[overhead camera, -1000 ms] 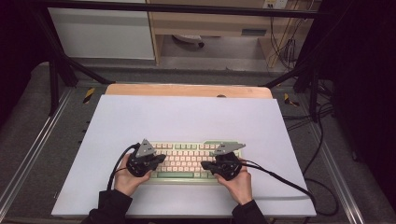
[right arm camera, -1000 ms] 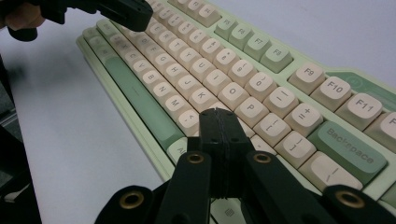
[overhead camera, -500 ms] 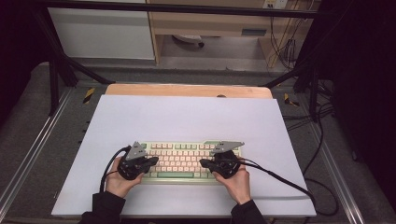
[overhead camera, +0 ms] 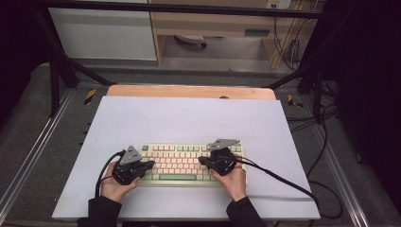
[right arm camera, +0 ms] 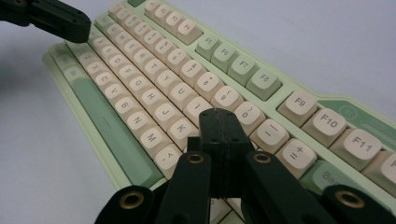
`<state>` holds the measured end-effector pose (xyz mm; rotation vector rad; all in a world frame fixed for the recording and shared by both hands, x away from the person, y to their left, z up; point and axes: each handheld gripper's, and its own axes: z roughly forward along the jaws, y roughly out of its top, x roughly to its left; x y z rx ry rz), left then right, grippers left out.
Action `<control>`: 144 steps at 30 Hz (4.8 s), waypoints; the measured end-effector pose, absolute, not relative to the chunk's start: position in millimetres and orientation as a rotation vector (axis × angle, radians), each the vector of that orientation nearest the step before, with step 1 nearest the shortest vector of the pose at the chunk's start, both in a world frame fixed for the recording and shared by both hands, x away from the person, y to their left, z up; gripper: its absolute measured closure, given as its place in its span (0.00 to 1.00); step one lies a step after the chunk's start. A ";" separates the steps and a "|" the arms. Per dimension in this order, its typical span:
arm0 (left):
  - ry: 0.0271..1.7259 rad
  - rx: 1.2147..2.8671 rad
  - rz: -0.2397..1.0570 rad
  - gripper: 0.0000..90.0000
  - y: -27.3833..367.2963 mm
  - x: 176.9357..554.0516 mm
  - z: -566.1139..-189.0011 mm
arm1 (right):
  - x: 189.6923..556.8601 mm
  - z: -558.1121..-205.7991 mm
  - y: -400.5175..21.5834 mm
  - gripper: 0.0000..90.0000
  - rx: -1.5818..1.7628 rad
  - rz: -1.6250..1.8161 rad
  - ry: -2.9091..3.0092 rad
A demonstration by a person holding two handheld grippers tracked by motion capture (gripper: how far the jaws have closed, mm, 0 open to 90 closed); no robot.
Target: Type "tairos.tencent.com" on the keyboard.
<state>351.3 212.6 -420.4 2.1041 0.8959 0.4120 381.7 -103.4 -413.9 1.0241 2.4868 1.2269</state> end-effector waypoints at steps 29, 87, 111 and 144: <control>0.902 2.099 0.411 1.00 216.7 351.1 -421.6 | 395.2 -429.1 -87.9 1.00 1.048 1.191 2.519; 0.899 2.125 0.411 1.00 195.7 360.7 -427.0 | 357.2 -413.9 -140.2 1.00 1.049 1.258 2.532; 0.881 2.116 0.417 1.00 197.5 357.1 -425.7 | 355.2 -413.2 -142.0 1.00 1.050 1.272 2.521; 0.902 2.079 0.408 1.00 219.4 350.9 -418.5 | 361.7 -419.4 -111.6 1.00 1.012 1.258 2.543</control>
